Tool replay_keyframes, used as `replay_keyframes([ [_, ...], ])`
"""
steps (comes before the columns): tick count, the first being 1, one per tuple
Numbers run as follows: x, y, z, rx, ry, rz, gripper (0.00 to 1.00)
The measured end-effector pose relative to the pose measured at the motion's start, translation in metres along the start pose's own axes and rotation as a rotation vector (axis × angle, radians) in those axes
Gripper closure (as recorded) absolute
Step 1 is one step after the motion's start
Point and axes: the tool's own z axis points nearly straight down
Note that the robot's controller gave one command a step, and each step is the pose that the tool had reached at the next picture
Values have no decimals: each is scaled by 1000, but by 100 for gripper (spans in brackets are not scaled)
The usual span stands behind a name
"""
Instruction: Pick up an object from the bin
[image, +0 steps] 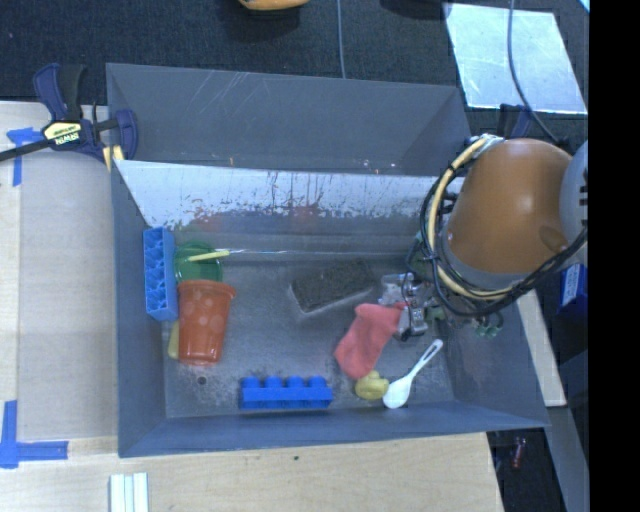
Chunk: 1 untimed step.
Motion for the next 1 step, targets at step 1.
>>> replay_keyframes([
  [1, -6, 11, -51, -1, 8, -26, 100],
])
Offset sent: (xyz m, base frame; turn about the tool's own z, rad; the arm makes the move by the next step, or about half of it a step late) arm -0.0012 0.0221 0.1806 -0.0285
